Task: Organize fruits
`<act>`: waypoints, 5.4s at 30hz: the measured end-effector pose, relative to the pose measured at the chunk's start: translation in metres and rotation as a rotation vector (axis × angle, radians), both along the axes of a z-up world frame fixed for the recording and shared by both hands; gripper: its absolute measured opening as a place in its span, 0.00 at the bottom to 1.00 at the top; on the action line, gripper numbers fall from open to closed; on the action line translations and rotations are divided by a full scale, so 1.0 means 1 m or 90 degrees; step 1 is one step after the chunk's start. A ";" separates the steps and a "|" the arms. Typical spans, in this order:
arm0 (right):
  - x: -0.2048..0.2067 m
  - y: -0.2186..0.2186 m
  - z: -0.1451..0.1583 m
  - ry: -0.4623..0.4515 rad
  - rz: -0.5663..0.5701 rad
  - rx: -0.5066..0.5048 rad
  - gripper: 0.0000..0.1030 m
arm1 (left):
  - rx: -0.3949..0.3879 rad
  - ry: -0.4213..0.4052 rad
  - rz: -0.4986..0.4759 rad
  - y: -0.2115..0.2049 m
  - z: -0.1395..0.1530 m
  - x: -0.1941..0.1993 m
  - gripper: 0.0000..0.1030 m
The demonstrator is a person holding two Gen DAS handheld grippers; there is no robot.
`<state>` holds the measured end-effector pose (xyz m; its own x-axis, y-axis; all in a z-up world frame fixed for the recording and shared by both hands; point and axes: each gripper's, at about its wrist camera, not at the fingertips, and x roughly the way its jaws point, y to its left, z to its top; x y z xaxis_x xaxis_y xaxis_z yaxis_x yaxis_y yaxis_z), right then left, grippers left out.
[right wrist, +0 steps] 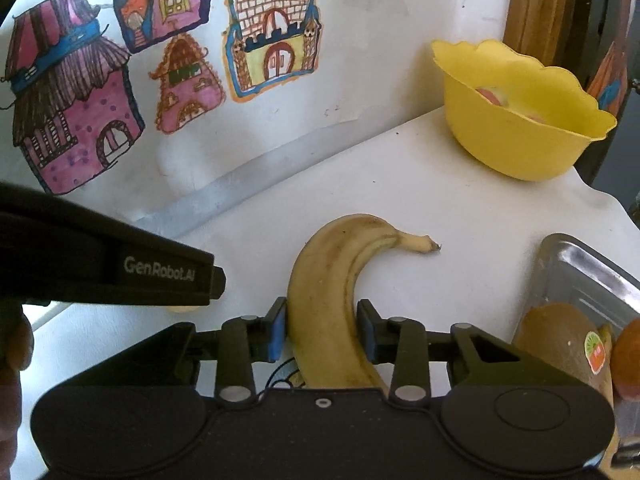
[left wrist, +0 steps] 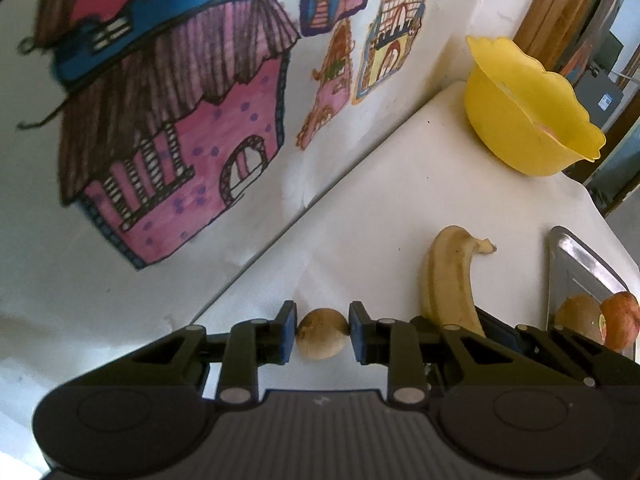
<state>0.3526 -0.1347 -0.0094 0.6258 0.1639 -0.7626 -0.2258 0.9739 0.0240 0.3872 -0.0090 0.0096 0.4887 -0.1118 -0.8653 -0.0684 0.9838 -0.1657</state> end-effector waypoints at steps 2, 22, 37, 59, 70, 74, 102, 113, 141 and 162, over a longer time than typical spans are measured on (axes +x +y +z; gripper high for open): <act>-0.006 0.001 0.002 -0.005 0.002 -0.009 0.36 | 0.002 0.002 0.006 0.002 0.002 -0.003 0.29; -0.065 0.017 0.018 -0.051 0.024 0.007 0.34 | 0.019 -0.032 0.018 0.015 0.030 -0.030 0.29; -0.081 0.021 0.040 -0.115 0.038 -0.043 0.34 | 0.012 -0.067 0.006 0.005 0.050 -0.028 0.29; -0.107 -0.078 0.089 -0.172 -0.086 -0.100 0.34 | -0.043 -0.102 -0.113 -0.102 0.079 -0.021 0.29; -0.128 -0.143 0.073 -0.129 -0.177 -0.099 0.34 | -0.060 -0.081 -0.220 -0.190 0.066 -0.028 0.29; -0.135 -0.159 0.060 -0.105 -0.205 -0.089 0.34 | -0.058 -0.062 -0.250 -0.212 0.056 -0.033 0.29; -0.122 -0.177 0.039 -0.059 -0.239 -0.030 0.35 | -0.025 0.004 -0.272 -0.232 0.023 -0.039 0.30; -0.124 -0.177 0.039 -0.061 -0.230 -0.034 0.37 | -0.030 0.003 -0.271 -0.232 0.024 -0.039 0.38; -0.137 -0.164 0.050 -0.094 -0.247 -0.046 0.63 | -0.062 -0.068 -0.262 -0.209 0.056 -0.050 0.80; -0.173 -0.140 0.078 -0.175 -0.314 -0.092 0.85 | -0.065 -0.173 -0.252 -0.144 0.069 -0.068 0.95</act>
